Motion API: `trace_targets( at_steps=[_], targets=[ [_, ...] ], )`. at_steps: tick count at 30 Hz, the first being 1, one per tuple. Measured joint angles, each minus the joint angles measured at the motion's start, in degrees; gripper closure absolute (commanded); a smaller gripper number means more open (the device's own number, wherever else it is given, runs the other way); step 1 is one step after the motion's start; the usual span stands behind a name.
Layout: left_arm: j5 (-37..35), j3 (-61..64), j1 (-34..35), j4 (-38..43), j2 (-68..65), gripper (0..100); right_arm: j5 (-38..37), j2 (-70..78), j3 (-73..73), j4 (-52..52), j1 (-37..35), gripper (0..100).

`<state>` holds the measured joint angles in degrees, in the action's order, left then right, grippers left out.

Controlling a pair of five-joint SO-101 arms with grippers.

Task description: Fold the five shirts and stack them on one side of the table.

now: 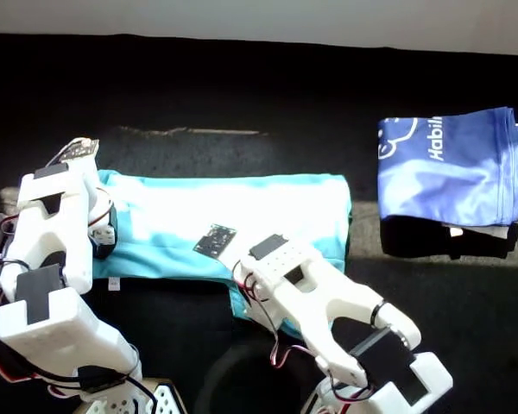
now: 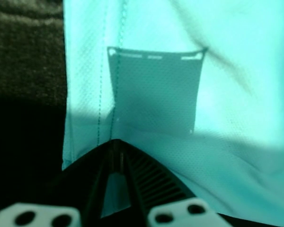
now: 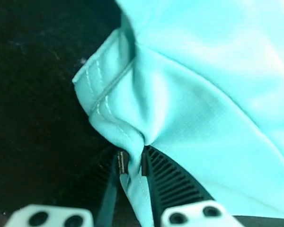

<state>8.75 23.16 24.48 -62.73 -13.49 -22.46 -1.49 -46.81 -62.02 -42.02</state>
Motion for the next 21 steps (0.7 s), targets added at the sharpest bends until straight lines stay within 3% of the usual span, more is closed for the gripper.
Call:
trace_targets(
  at_steps=[5, 12, 16, 21],
  targets=[
    [0.00, 0.00, 0.00, 0.00, 0.00, 99, -1.49, 1.76, 3.16, -1.85, 6.33, 99.3],
    [0.00, 0.00, 0.00, 0.00, 0.00, 99, -11.69, 2.81, 18.37, -12.92, 15.03, 99.3],
    [0.00, 0.00, 0.00, 0.00, 0.00, 99, -12.75, 3.52, 30.42, -17.05, 18.64, 99.2],
    [0.00, 0.00, 0.00, 0.00, 0.00, 99, -12.84, 3.78, 39.65, -14.77, 19.43, 99.2]
  ],
)
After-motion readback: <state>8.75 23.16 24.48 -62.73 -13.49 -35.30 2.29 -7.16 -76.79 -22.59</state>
